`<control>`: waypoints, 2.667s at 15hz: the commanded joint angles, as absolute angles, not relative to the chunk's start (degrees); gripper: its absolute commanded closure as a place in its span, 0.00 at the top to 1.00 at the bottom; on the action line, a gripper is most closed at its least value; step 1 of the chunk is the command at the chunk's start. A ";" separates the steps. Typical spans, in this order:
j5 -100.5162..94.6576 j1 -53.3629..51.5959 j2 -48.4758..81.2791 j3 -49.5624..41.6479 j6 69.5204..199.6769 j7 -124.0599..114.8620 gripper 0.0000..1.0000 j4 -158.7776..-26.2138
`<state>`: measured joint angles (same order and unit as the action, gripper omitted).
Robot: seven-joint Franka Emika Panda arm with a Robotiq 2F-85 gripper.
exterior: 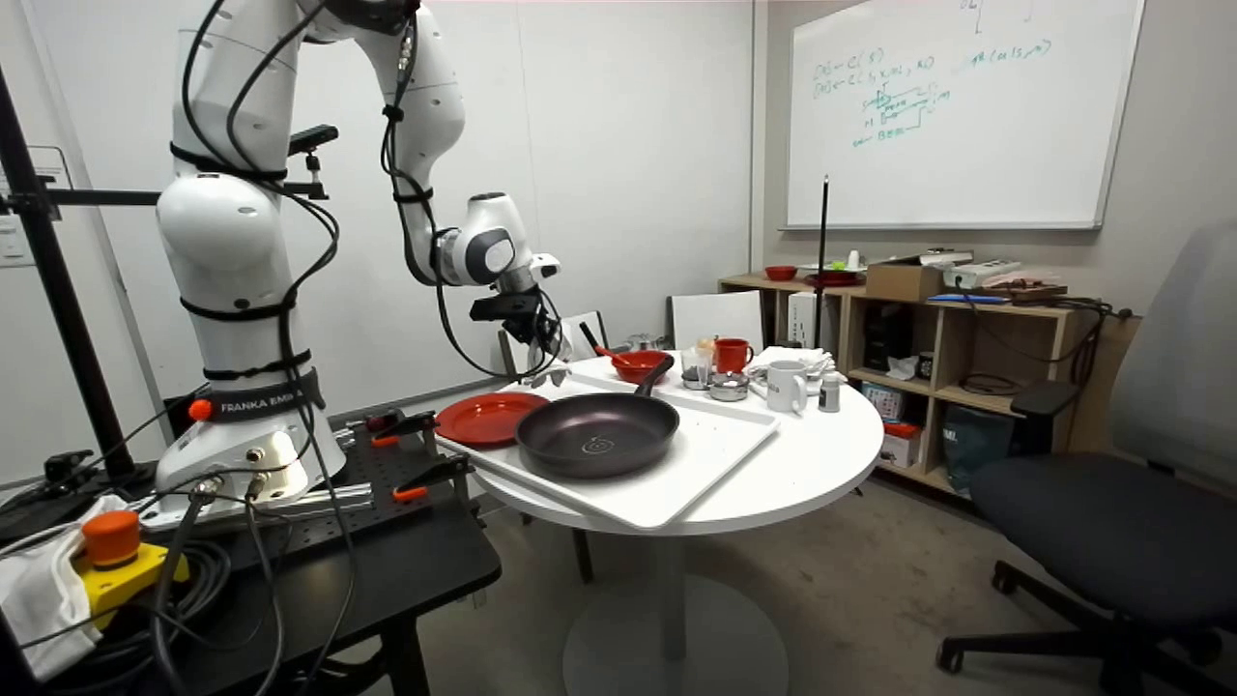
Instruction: Wipe the pan with the white towel
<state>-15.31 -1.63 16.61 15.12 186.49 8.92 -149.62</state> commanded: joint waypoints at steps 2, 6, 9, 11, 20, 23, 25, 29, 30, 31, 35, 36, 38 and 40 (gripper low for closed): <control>-15.13 -3.06 19.60 19.40 176.59 9.23 0.04 -139.82; -12.71 -8.97 22.61 16.76 164.39 9.12 0.04 -129.36; -13.35 -13.01 26.89 13.73 156.03 7.30 0.04 -120.56; -13.13 -14.47 30.52 12.58 151.48 6.95 0.04 -114.79; -11.69 -16.12 45.84 10.79 139.19 7.75 0.04 -96.02; -11.74 -16.26 48.65 10.73 137.41 7.87 0.04 -93.24; -11.79 -16.34 49.62 10.84 136.76 8.03 0.04 -92.42; -11.89 -16.52 49.40 11.29 135.38 8.52 0.50 -93.65; -12.00 -16.55 48.92 11.40 135.65 8.66 0.57 -94.59; -12.12 -16.68 48.56 11.42 135.65 8.65 0.65 -95.16; -12.58 -17.18 45.49 11.41 137.38 7.74 0.94 -98.86; -12.64 -17.33 44.57 11.36 137.74 7.36 0.98 -99.71; -12.78 -17.57 41.39 11.21 138.87 6.36 1.00 -102.53; -12.71 -17.64 37.54 11.09 139.52 5.27 1.00 -105.70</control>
<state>-12.83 -16.94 44.71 11.87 137.94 7.48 -98.83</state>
